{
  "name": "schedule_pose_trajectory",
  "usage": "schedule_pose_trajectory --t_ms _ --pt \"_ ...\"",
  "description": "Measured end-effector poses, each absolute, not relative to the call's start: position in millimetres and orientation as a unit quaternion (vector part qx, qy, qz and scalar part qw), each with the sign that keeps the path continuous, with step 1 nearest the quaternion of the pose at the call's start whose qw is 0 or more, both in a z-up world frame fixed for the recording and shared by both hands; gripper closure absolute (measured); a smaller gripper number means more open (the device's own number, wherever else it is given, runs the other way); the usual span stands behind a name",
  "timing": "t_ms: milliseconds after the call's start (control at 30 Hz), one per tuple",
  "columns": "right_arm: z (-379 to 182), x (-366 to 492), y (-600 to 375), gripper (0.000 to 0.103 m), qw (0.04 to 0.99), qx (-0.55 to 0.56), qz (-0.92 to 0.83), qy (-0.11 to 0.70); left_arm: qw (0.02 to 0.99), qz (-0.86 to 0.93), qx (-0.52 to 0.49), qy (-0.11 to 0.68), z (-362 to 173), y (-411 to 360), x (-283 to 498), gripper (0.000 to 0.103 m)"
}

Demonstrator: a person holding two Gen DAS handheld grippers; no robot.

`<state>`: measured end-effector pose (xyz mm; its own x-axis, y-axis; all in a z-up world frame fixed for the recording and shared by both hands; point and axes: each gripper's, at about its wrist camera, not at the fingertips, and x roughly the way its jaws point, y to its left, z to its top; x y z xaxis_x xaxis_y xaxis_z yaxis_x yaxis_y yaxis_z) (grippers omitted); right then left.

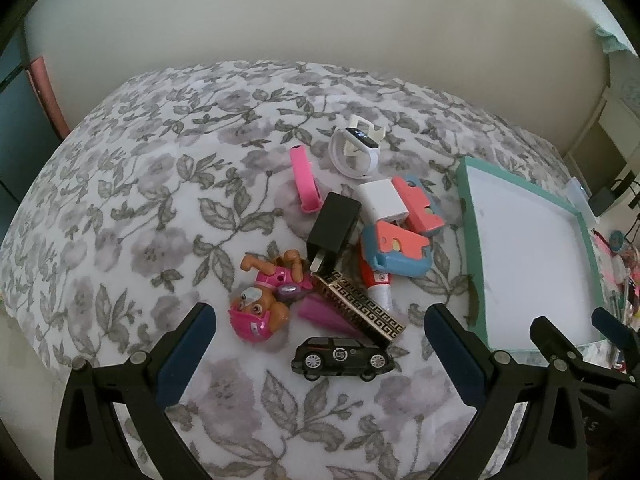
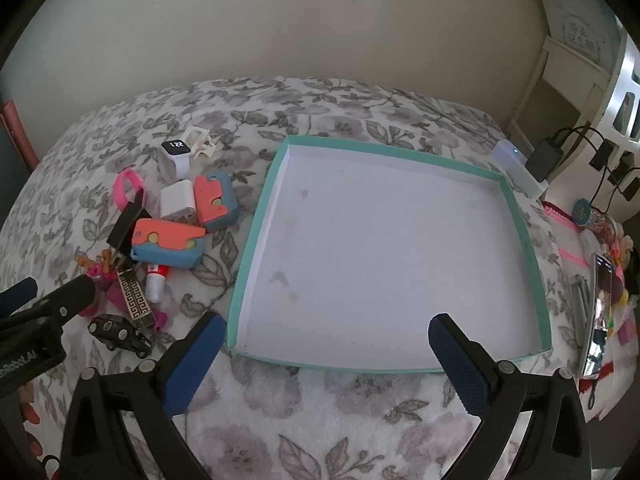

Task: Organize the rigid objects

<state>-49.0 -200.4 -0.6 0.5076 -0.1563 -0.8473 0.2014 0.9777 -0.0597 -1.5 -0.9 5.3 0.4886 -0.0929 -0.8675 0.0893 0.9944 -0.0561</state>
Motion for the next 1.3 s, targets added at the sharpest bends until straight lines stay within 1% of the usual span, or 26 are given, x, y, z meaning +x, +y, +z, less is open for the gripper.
schedule_pose_trajectory --t_ms 1300 --pt "-4.5 -46.2 -197.1 0.000 0.864 0.022 -0.087 0.495 0.868 -0.051 -0.020 0.494 7.4 8.2 -2.0 0.000"
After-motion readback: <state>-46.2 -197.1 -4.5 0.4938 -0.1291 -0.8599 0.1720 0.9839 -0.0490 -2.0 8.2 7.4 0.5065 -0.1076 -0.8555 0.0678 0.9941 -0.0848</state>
